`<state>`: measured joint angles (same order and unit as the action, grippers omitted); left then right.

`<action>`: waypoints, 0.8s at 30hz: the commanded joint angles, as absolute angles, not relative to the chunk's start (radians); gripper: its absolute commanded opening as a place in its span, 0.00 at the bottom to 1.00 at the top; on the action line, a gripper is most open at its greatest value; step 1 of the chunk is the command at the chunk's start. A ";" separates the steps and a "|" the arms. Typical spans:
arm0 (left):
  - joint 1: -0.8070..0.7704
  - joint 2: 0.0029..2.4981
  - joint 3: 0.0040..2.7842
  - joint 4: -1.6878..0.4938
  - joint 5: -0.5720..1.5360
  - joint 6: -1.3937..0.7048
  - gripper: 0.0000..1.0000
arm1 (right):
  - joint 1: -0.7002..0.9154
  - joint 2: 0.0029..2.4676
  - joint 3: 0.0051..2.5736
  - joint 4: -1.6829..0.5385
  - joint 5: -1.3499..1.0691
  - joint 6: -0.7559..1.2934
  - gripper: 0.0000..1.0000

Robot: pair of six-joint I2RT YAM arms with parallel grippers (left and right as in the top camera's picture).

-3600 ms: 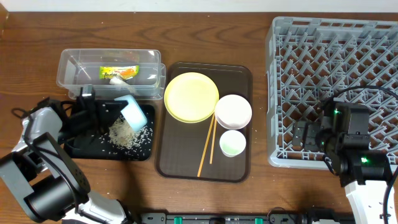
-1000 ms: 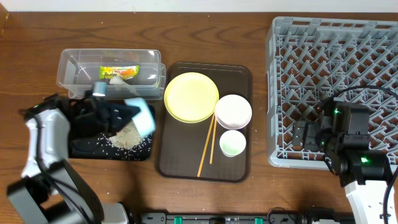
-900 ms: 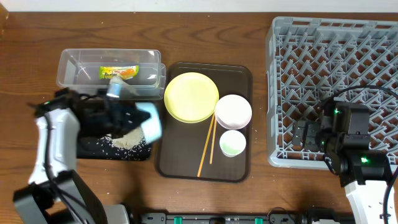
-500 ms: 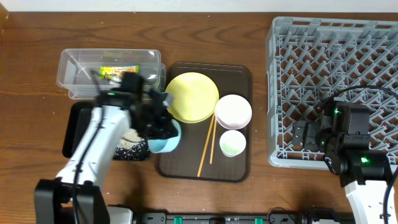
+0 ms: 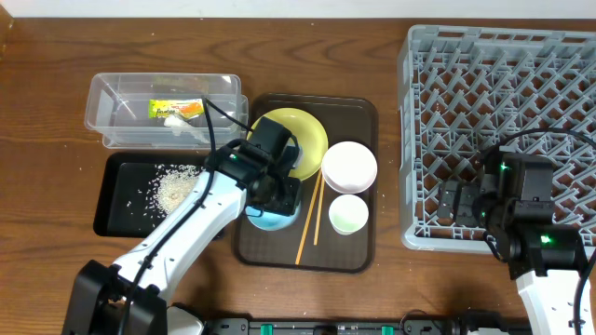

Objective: Sort waste into correct bins and load items into the dishwasher rack
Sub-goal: 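Set the empty light-blue bowl back on the brown tray with left gripper, then grasp the small white cup with the left gripper and lift it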

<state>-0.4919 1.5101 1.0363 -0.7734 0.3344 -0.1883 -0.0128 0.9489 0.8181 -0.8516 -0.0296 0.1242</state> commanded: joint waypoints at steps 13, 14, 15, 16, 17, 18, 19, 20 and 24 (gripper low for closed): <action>-0.522 1.501 1.063 -0.662 0.476 -0.208 0.59 | -0.019 0.949 0.838 -0.853 -0.027 0.115 0.99; -0.530 1.501 1.063 -0.641 0.492 -0.208 0.59 | -0.019 0.949 0.838 -0.853 -0.027 0.115 0.99; -0.548 1.501 1.063 -0.622 0.493 -0.208 0.59 | -0.019 0.949 0.838 -0.853 -0.027 0.115 0.99; -0.564 1.502 1.063 -0.614 0.483 -0.208 0.59 | -0.019 0.949 0.838 -0.853 -0.027 0.115 0.99; -0.581 1.502 1.063 -0.611 0.467 -0.208 0.59 | -0.019 0.949 0.838 -0.853 -0.027 0.115 0.99; -0.602 1.503 1.063 -0.611 0.440 -0.208 0.59 | -0.019 0.949 0.838 -0.853 -0.027 0.115 0.99; -0.620 1.504 1.062 -0.612 0.414 -0.208 0.59 | -0.019 0.949 0.838 -0.853 -0.027 0.115 0.99; -0.642 1.507 1.061 -0.612 0.382 -0.208 0.59 | -0.019 0.949 0.838 -0.853 -0.027 0.115 0.99; -0.710 1.525 1.046 -0.612 0.267 -0.222 0.58 | -0.019 0.949 0.838 -0.855 -0.027 0.115 0.99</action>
